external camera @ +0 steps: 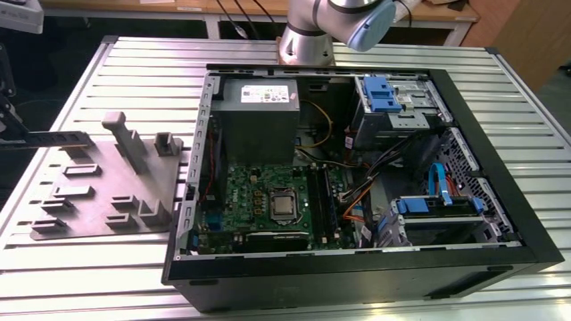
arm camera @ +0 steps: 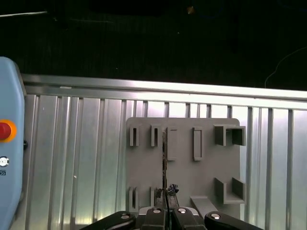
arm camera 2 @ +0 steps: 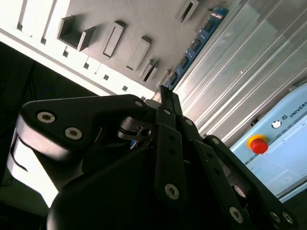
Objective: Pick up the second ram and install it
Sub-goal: 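Pick up the second ram and move it above second insertion slot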
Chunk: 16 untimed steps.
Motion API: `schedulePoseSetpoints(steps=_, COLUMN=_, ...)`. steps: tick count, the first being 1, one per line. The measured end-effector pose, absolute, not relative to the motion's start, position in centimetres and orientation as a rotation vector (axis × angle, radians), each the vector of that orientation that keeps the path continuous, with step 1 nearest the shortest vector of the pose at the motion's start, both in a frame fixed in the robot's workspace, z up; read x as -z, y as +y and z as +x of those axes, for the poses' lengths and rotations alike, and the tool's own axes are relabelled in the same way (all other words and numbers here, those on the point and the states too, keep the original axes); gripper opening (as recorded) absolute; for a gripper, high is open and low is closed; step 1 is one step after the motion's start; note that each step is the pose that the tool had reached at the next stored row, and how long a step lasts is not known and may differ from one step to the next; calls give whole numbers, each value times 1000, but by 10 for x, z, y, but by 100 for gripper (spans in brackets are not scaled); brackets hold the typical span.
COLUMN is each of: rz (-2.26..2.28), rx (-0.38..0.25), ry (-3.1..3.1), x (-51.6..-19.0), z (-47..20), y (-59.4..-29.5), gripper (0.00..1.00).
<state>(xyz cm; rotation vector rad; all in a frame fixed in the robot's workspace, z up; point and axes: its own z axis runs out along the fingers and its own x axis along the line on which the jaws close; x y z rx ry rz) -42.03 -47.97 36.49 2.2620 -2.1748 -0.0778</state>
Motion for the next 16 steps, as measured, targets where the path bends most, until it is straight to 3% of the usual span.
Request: schedulePoseSetpoints(steps=16, rz=2262, rx=78, ry=-2175, x=-394, z=-420, y=-480, gripper=12)
